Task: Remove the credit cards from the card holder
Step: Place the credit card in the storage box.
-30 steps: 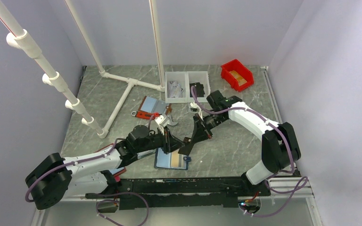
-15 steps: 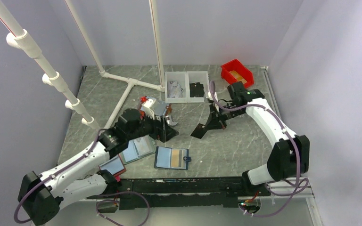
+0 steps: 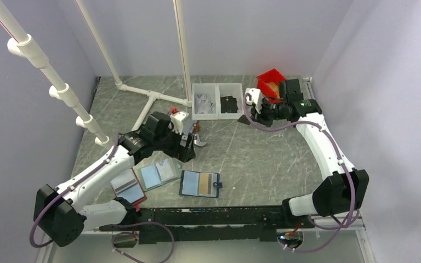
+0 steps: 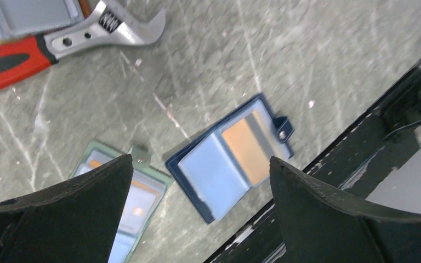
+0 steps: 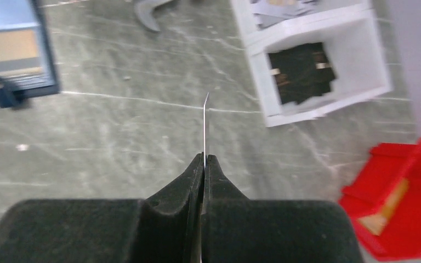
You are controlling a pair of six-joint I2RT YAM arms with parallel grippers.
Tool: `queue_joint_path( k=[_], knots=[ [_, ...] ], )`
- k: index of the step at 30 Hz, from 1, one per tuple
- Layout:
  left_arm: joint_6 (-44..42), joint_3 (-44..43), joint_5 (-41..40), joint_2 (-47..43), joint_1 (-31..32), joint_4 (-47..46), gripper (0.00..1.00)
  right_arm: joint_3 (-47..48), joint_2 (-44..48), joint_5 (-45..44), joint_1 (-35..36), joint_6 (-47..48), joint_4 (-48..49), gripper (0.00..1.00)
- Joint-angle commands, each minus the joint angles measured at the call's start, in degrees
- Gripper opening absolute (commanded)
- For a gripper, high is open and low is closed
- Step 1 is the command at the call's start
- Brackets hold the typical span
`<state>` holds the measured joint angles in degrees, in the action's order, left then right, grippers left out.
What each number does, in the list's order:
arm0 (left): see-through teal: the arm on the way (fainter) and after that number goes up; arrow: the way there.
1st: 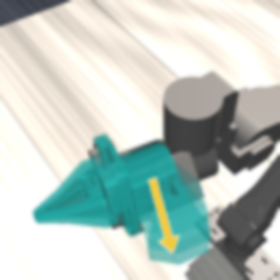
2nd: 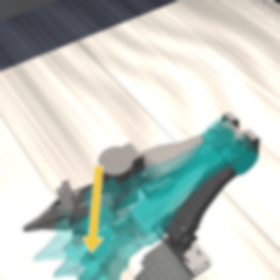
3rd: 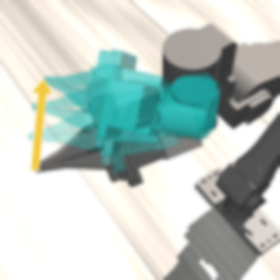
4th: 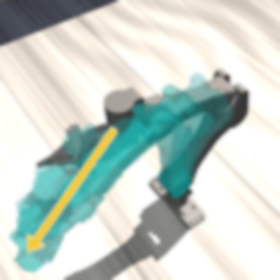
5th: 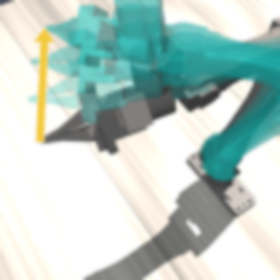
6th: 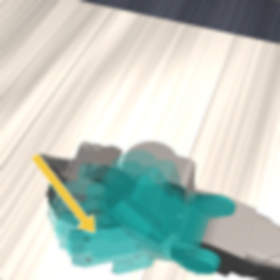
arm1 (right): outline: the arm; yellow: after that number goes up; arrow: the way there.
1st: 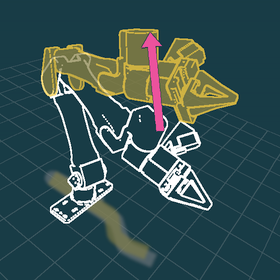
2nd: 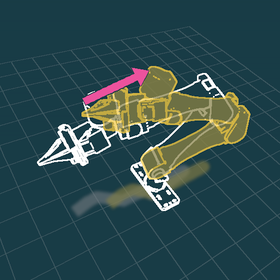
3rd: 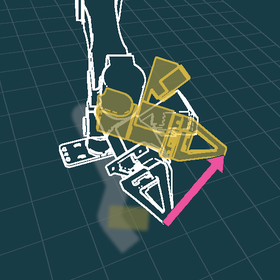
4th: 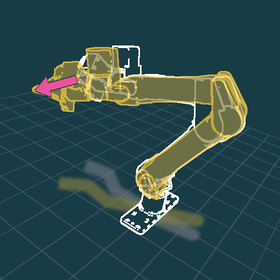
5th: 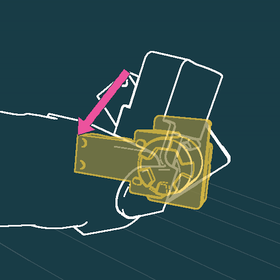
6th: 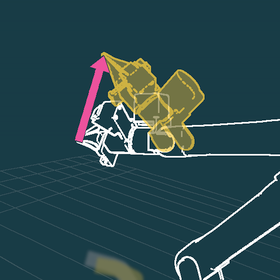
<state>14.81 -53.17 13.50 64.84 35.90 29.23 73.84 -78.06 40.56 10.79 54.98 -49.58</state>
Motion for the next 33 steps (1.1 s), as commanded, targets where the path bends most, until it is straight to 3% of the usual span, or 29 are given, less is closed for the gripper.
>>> queue_joint_path(
  k=[1, 5, 11, 21, 33],
  knots=[
    [-7.33, -2.09, -3.39, -0.09, -0.17, 6.44, 0.99, 3.77, -2.39, -6.3, -0.15, 2.98, 10.84, 0.0],
    [-7.94, 2.05, -10.23, -4.08, -0.65, 7.58, 0.99, 5.8, -7.26, -6.99, -0.14, 5.9, 14.89, 0.0],
    [-8.47, 3.72, -11.11, -9.67, -1.04, 6.26, 0.99, 12.22, -16.71, -9.37, 1.03, 7.28, 18.82, 0.0],
    [-8.57, 3.68, -11.54, -8.94, -1.7, 6.19, 1.0, 20.26, -28.67, -20.88, 7.97, 13.22, 20.55, 0.0],
    [-8.74, 3.86, -11.83, -9.29, -2.36, 5.84, 1.0, 25.54, -35.95, -23.84, 8.57, 9.66, 19.34, 0.0]
  ],
)
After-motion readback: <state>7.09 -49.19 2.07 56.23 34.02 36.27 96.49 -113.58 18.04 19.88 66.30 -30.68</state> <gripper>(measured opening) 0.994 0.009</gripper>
